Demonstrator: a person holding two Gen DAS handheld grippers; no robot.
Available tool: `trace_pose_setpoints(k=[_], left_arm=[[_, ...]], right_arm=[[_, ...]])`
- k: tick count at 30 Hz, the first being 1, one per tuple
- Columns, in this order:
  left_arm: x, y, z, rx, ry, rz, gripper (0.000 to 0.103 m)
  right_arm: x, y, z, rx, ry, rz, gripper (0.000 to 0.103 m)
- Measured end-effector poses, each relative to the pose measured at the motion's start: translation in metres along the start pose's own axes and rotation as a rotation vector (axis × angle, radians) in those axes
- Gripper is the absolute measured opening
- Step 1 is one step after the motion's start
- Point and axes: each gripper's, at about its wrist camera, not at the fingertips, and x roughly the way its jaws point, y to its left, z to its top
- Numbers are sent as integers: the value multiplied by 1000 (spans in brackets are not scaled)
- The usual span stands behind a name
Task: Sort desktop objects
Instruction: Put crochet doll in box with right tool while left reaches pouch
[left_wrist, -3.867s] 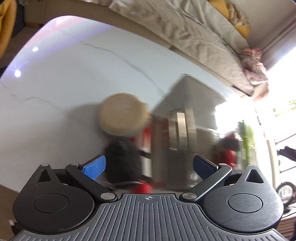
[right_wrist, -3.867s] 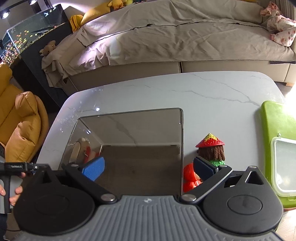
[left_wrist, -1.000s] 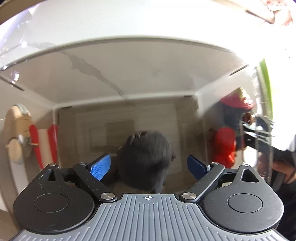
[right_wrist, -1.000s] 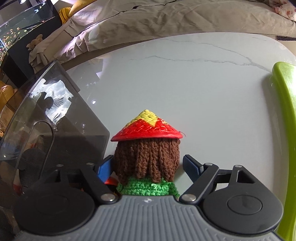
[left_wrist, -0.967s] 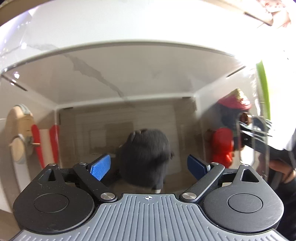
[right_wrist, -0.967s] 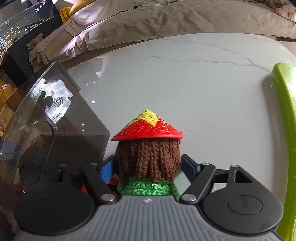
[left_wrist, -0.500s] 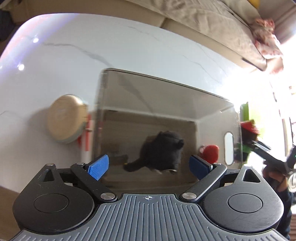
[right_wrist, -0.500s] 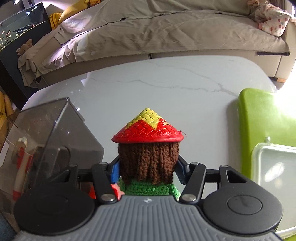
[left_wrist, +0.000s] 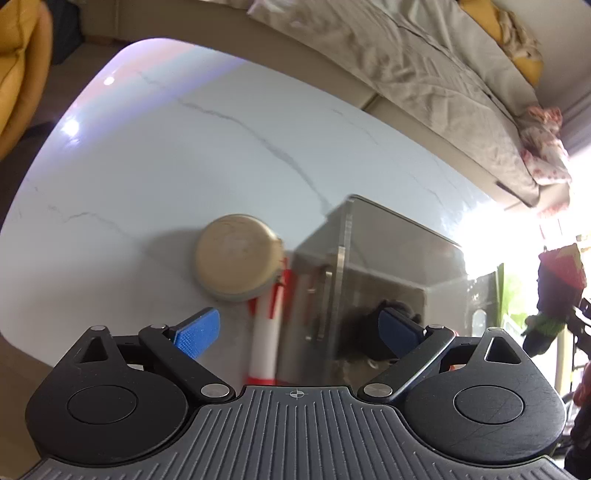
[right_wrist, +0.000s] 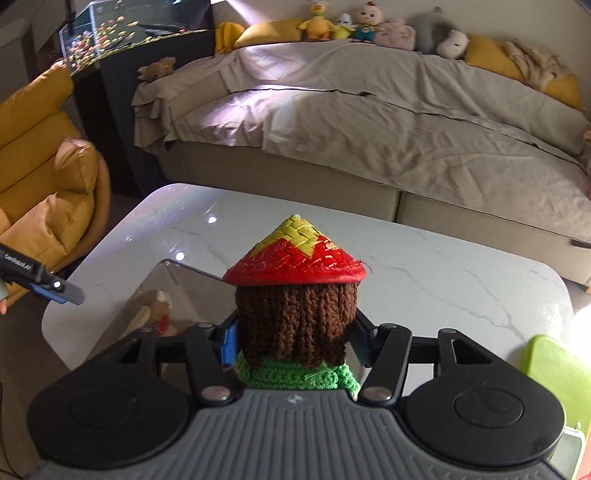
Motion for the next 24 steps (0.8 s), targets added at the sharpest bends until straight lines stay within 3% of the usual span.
trace_pose_setpoints(k=[5, 14, 21, 24], left_arm=[[28, 58, 6, -183, 80, -166, 99], [85, 116, -10, -364, 173, -310, 99], [130, 138, -15, -544, 160, -467, 102], [147, 145, -21, -645, 121, -500, 103]], right_arm=[[55, 58, 3, -73, 144, 17, 60], [145, 105, -21, -69, 403, 28, 60], [174, 114, -33, -83, 462, -15, 61], [177, 115, -37, -89, 464, -24, 61]])
